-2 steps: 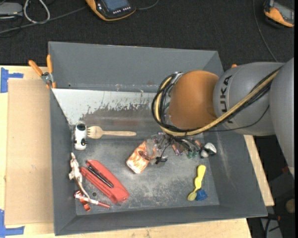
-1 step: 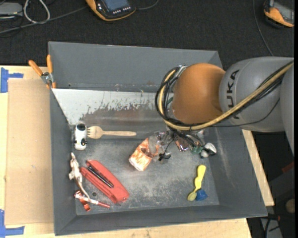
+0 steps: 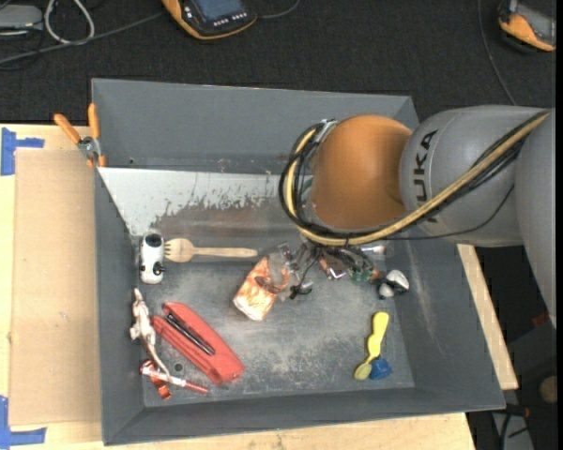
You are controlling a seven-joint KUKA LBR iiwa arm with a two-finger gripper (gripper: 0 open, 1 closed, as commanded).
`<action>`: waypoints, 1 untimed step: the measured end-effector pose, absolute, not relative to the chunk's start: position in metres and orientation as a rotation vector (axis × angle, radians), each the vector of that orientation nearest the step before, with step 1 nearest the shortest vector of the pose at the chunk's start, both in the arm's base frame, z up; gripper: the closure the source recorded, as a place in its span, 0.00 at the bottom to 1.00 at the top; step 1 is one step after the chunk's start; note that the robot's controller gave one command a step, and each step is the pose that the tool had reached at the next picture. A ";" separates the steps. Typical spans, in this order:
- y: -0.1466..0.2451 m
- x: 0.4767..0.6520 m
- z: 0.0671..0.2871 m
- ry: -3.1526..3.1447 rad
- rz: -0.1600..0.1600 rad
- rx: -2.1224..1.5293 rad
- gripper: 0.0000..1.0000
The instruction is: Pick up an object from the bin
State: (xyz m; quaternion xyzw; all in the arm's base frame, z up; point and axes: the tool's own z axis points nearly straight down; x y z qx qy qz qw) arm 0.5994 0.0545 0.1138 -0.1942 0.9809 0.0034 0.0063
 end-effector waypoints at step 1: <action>0.061 0.600 0.075 3.061 0.011 -0.660 1.00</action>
Offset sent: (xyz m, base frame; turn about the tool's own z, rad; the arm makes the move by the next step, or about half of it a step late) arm 0.0108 0.0821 -0.0438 -0.1753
